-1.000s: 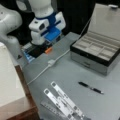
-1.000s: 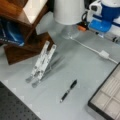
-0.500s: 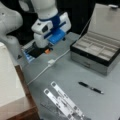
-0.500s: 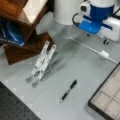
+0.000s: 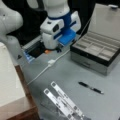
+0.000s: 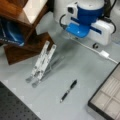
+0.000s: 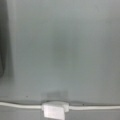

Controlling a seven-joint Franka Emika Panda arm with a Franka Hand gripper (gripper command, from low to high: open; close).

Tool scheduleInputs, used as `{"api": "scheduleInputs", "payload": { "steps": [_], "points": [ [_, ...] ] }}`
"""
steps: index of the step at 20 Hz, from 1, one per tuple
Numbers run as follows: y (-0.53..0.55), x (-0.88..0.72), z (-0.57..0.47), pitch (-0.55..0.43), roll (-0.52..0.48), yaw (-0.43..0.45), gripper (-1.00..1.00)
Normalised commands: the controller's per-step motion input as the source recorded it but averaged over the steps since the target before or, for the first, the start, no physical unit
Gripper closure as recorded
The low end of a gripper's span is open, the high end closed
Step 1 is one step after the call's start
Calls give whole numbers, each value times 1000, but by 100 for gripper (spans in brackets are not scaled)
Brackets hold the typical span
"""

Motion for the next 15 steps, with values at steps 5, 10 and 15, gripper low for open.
{"api": "scheduleInputs", "payload": {
  "steps": [5, 10, 15],
  "points": [
    [-212, 371, 14, 274, -128, 169, -100],
    [-114, 259, 109, 253, -91, 108, -100],
    [-47, 272, 88, 187, -59, 62, -100]
  ]
}}
